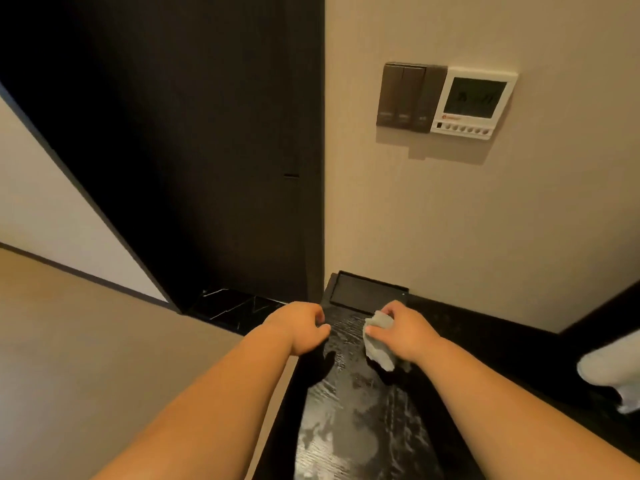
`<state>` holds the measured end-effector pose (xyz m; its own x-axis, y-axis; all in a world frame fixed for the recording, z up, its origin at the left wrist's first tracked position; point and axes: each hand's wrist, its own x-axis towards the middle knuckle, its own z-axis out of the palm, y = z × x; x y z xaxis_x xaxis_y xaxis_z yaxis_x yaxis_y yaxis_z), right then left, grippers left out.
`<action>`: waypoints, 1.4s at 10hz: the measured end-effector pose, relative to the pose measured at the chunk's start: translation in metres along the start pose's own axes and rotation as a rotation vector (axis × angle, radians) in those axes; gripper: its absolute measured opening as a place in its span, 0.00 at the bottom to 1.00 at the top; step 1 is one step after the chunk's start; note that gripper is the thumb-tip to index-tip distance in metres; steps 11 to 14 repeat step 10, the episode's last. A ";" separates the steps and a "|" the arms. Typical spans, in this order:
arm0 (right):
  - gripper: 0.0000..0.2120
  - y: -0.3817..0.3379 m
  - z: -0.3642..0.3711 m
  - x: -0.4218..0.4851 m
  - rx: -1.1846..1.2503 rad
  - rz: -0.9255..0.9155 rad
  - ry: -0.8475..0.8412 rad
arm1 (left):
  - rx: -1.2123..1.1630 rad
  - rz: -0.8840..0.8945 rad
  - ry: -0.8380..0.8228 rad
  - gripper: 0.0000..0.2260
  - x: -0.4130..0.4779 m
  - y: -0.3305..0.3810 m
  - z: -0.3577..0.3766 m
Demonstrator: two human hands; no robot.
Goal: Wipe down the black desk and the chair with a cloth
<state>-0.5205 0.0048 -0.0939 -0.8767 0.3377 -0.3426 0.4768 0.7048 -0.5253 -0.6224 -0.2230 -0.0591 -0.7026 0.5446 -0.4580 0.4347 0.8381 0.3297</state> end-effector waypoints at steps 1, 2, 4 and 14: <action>0.23 -0.011 -0.007 0.023 0.016 0.069 0.039 | 0.047 0.077 -0.032 0.15 0.038 -0.001 -0.023; 0.21 -0.018 -0.018 0.044 0.036 0.095 0.076 | 0.100 0.152 -0.049 0.17 0.068 0.005 -0.044; 0.20 -0.018 -0.034 0.073 0.074 0.122 0.127 | 0.135 0.241 -0.089 0.16 0.120 0.023 -0.053; 0.26 0.003 -0.025 0.136 0.061 0.162 0.109 | 0.150 0.229 -0.142 0.19 0.183 0.019 -0.033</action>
